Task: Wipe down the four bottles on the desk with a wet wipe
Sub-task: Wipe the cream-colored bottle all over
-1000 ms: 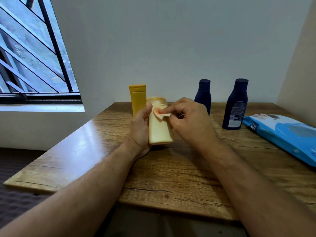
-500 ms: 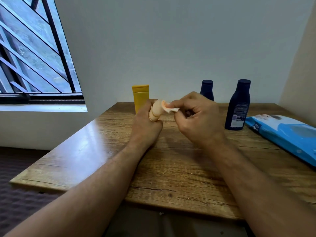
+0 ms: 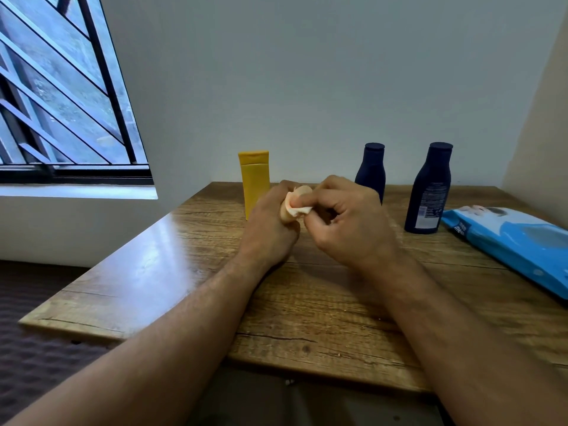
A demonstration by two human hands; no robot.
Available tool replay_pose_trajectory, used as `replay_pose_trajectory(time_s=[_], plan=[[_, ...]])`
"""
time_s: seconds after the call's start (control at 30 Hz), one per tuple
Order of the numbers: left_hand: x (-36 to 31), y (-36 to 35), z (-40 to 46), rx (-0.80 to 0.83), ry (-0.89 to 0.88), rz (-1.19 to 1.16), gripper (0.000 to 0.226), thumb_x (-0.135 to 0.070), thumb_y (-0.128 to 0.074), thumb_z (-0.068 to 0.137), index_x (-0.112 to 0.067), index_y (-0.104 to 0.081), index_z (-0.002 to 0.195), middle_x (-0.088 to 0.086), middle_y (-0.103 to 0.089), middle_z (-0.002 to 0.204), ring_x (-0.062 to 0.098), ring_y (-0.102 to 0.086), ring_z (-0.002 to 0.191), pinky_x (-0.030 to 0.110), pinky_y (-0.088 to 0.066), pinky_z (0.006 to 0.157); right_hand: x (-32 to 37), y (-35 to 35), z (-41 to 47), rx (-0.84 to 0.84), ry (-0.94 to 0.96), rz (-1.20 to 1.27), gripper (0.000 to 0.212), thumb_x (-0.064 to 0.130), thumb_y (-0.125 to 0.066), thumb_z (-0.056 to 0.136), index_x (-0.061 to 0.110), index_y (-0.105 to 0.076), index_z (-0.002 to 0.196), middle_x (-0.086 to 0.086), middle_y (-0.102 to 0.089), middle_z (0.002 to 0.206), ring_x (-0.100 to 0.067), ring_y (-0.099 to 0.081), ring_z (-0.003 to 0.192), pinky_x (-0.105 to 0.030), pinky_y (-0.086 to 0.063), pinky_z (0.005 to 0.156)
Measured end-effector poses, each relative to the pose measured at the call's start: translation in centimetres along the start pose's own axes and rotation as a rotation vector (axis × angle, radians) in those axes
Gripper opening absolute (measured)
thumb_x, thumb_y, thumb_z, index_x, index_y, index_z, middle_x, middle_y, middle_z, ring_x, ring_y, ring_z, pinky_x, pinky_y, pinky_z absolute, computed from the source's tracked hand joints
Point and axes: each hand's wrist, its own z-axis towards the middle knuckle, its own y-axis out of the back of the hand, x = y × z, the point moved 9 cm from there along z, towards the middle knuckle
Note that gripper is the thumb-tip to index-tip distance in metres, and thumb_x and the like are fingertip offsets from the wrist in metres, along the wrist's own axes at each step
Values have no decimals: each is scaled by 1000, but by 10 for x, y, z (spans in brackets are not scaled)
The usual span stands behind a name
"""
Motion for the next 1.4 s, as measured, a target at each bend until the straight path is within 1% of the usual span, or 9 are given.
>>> replay_pose_trajectory(time_s=[0.13,0.23,0.4,0.57,0.7,0.8,0.93,1.13,1.4], plan=[[0,-5,-1,36,3,19,47,0,-60,71,-28,-58,108,-8,-60,95,20,-58,91,45,-53,73,-22,6,6,-112,-179,-24,19,15,-70,87,15,-77,104,4,-67,90,4,-57,74,-3,-43,66],[-1,-3,-1,8,33,-43,51,7,-62,75,-31,-54,108,-11,-58,93,15,-56,88,32,-48,70,-24,20,5,-192,-174,-78,16,11,-69,84,14,-77,98,2,-69,89,0,-59,74,-4,-44,65],[1,-1,1,-3,34,-72,36,4,-63,82,-22,-58,106,-8,-63,96,10,-60,90,28,-50,70,-1,0,2,-7,-7,13,16,8,-74,81,12,-77,97,8,-64,85,6,-56,71,-4,-42,62],[-2,-4,-1,30,42,-80,54,8,-63,75,-34,-49,105,-9,-59,94,13,-56,90,28,-47,69,-25,16,6,-191,-172,-75,17,12,-69,85,14,-77,100,2,-68,89,5,-56,73,-4,-43,66],[1,-6,0,25,36,-81,44,6,-63,77,-25,-55,108,-5,-63,99,15,-60,95,41,-54,77,-5,9,1,-71,-5,-25,18,7,-72,82,12,-77,97,8,-62,87,7,-55,73,-3,-42,63],[4,-7,1,35,35,-55,44,3,-62,76,-23,-56,111,-5,-63,99,18,-60,95,47,-54,78,-12,3,3,-52,-61,19,20,9,-71,85,14,-77,103,8,-62,87,7,-55,72,-3,-41,62],[-2,-11,-1,58,19,-53,45,4,-62,75,-22,-56,112,-4,-61,98,21,-58,92,47,-52,76,-20,10,5,-114,-124,2,21,12,-69,88,16,-76,107,5,-63,88,7,-56,76,-4,-42,64],[7,-5,3,11,49,-108,39,4,-63,79,-21,-57,109,-2,-65,102,18,-63,97,49,-55,80,-9,-3,3,41,-46,79,18,6,-72,82,14,-79,97,8,-62,84,2,-56,68,-7,-41,59],[0,-10,-2,62,34,-125,44,0,-61,75,-20,-53,113,5,-62,100,25,-60,95,50,-52,80,-27,9,4,-103,-173,64,17,12,-71,85,15,-77,101,4,-69,89,-4,-61,77,-8,-45,64]])
